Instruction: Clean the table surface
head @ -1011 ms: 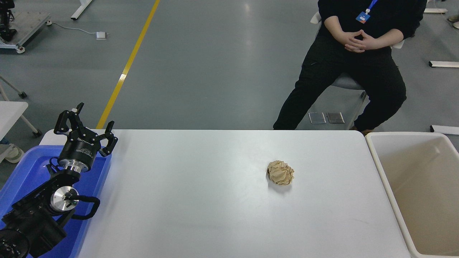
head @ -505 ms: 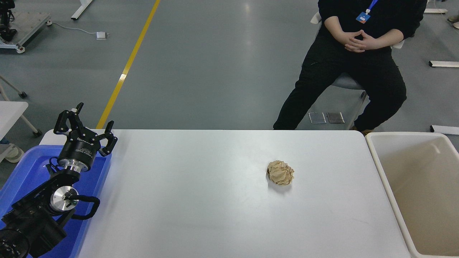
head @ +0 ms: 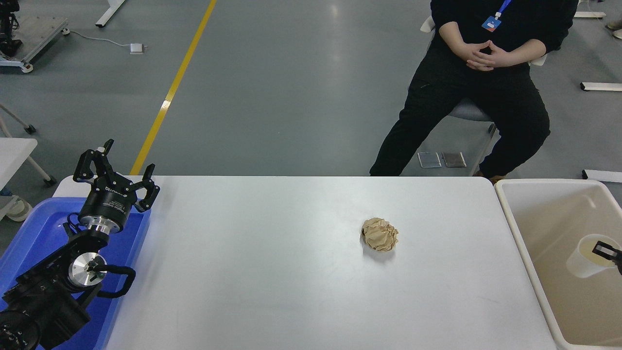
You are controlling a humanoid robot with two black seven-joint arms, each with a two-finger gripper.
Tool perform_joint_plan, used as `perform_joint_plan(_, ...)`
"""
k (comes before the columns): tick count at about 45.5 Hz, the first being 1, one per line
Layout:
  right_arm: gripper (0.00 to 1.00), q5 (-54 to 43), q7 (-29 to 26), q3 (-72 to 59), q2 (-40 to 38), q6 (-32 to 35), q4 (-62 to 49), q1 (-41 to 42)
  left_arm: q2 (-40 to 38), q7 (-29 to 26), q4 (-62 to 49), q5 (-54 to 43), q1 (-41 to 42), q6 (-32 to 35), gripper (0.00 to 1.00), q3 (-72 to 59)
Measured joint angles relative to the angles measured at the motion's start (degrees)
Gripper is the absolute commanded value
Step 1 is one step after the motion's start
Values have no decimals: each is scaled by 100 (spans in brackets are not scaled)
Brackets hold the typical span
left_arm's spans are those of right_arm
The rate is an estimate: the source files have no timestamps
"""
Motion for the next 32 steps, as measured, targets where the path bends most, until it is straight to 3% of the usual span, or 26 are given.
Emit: perform_joint_plan(32, 0, 2, -12, 21, 250, -32, 8, -8, 0, 0, -2, 0, 0, 0, 100, -1)
